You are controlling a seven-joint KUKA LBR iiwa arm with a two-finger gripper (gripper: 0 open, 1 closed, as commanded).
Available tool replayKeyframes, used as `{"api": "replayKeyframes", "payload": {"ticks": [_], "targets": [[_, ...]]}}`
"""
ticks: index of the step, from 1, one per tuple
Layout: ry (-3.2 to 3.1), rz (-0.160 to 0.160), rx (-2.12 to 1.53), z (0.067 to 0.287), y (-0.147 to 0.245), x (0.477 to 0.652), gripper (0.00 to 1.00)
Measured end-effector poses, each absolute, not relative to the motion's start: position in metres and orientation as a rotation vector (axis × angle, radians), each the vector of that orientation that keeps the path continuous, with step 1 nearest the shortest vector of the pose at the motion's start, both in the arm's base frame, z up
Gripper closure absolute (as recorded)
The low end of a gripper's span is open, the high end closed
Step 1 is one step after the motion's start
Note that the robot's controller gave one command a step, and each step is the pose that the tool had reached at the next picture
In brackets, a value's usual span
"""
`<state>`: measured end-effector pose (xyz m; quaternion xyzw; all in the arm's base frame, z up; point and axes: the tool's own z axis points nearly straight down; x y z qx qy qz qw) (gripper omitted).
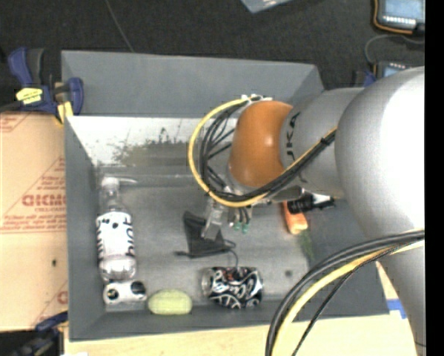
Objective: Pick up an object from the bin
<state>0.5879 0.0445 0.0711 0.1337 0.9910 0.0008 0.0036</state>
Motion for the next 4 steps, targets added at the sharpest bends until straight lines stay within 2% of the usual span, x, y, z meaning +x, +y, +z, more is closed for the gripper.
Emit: {"api": "replayKeyframes", "payload": {"ticks": [2,4], "targets": [[3.106,0.002,0.419,0.072,0.044,0.588,1.0],[3.11,0.002,0.419,0.086,0.044,0.587,1.0]]}}
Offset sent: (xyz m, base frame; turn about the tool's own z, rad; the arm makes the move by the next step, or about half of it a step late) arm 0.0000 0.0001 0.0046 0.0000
